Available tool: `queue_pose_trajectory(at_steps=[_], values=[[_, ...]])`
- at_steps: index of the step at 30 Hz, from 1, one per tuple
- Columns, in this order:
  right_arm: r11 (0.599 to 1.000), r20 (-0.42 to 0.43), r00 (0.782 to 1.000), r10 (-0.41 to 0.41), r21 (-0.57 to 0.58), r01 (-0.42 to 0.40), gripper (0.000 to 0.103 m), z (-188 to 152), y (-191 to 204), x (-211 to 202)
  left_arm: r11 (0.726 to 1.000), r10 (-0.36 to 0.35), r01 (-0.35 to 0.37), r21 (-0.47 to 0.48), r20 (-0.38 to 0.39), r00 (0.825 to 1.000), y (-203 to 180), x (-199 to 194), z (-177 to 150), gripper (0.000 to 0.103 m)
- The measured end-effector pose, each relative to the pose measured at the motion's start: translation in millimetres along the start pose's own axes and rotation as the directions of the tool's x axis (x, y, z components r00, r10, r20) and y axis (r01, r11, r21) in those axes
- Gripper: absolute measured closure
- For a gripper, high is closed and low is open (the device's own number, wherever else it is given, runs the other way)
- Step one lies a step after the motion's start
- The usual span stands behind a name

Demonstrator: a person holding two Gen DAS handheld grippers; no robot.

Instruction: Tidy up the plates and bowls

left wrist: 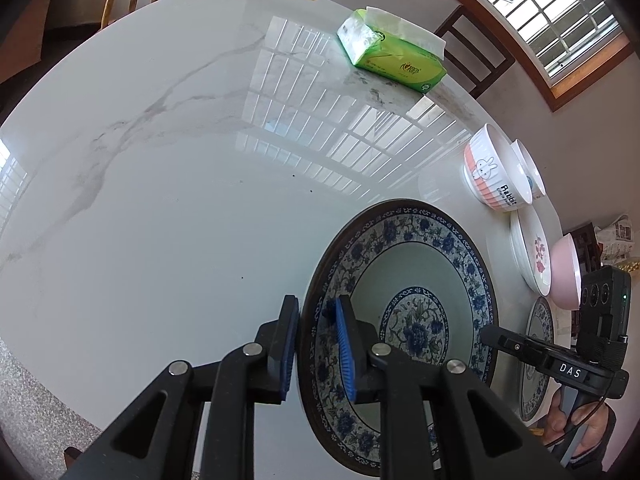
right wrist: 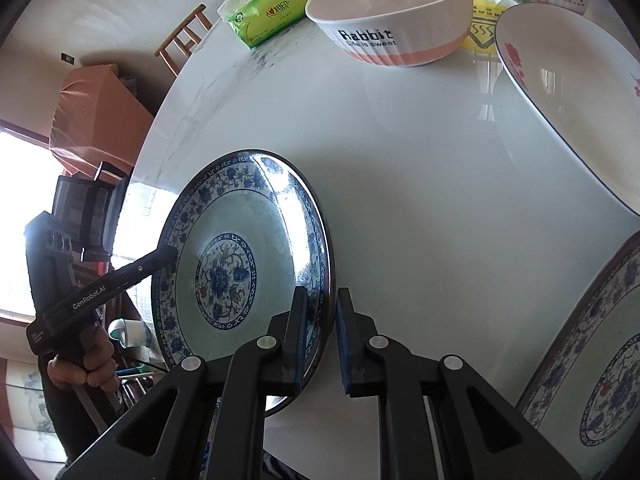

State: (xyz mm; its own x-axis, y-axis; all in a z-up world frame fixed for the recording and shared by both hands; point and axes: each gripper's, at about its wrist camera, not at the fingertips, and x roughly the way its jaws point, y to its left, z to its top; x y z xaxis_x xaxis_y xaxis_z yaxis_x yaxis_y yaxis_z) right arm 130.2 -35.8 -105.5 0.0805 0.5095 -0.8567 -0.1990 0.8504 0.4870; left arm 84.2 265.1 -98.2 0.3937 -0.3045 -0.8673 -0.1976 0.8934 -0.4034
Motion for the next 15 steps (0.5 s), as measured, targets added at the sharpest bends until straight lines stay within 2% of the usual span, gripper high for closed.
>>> queue_pose_trajectory(at_steps=[13, 15], values=[[1.000, -0.010, 1.000, 0.018, 0.004, -0.018, 0.087, 0.3, 2.1, 0.3, 1.000, 0.005, -0.005, -0.028, 0.001, 1.000, 3.6, 1.1, 3.0, 0.081], [1.000, -0.010, 1.000, 0.021, 0.004, -0.021, 0.084, 0.3, 1.9, 0.1, 0.999, 0.003, -0.002, -0.040, 0.013, 1.000, 5.3, -2.9, 4.1, 0.077]])
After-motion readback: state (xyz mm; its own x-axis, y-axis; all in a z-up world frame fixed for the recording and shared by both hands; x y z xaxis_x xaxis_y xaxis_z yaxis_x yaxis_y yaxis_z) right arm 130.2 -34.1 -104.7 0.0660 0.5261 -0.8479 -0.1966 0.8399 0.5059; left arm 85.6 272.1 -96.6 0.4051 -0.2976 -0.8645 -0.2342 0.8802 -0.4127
